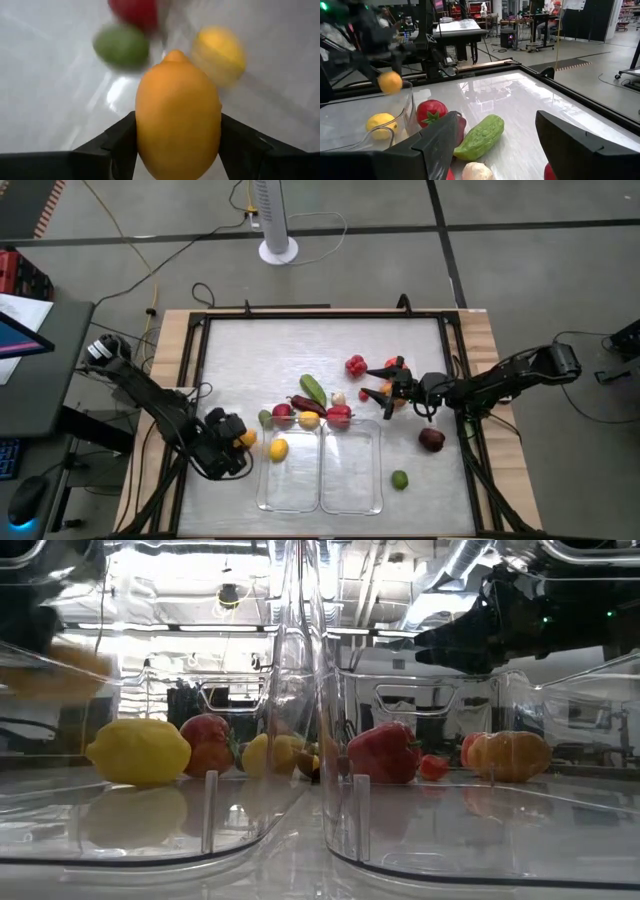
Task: Sort produce into baskets
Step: Put the bottom lemon into the left transparent bin, then put the top lime into the left transparent bin
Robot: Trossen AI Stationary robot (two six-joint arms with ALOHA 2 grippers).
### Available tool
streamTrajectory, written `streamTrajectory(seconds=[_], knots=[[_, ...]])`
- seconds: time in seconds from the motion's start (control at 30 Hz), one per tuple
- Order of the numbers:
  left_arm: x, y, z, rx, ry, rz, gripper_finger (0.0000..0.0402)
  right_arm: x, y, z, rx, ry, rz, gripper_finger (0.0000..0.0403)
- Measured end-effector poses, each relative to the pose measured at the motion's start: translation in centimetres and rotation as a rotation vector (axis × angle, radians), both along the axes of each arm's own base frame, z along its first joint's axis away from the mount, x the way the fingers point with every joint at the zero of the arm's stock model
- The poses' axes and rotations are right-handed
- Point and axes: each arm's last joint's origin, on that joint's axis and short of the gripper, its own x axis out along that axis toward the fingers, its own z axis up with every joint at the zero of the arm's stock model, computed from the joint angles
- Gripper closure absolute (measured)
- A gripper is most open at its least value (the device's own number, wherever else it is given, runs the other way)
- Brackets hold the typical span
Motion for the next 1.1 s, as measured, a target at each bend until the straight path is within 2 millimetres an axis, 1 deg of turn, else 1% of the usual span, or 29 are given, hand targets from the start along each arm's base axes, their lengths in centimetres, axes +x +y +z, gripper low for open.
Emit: streamTrajectory(seconds=[0.17,0.27,0.4,0.47,0.57,0.73,0.87,0.97,1.1], knots=[[1.0,-0.5,3.6,0.033,-0.155,-0.053,0.0187,0.0,0.0,0.0,0.000,0.000,0.000,0.0106],[1.9,-0.9,4.6,0.035,-0.213,-0.079,0.0186,0.0,0.0,0.0,0.000,0.001,0.000,0.0106],[3.6,-1.4,4.2,0.050,-0.258,-0.107,0.0183,0.0,0.0,0.0,0.000,0.001,0.000,0.0106],[4.4,-1.4,3.7,0.067,-0.254,-0.114,0.0175,0.0,0.0,0.0,0.000,0.001,0.000,0.0106],[5.4,-0.9,3.2,0.064,-0.231,-0.132,0.0151,0.0,0.0,0.0,0.000,0.001,0.000,0.0106],[6.3,0.1,3.1,0.022,-0.197,-0.150,0.0109,0.0,0.0,0.0,-0.001,0.001,0.000,0.0106],[5.9,1.0,3.4,0.067,-0.171,-0.166,0.0097,0.0,0.0,0.0,0.000,0.002,0.000,0.0106],[4.9,1.8,4.0,0.145,-0.154,-0.137,0.0096,0.0,0.0,-0.1,-0.001,0.006,0.000,0.0106],[3.4,2.8,4.9,0.196,-0.148,-0.103,0.0096,0.0,0.0,-0.1,-0.001,0.011,0.000,0.0106]])
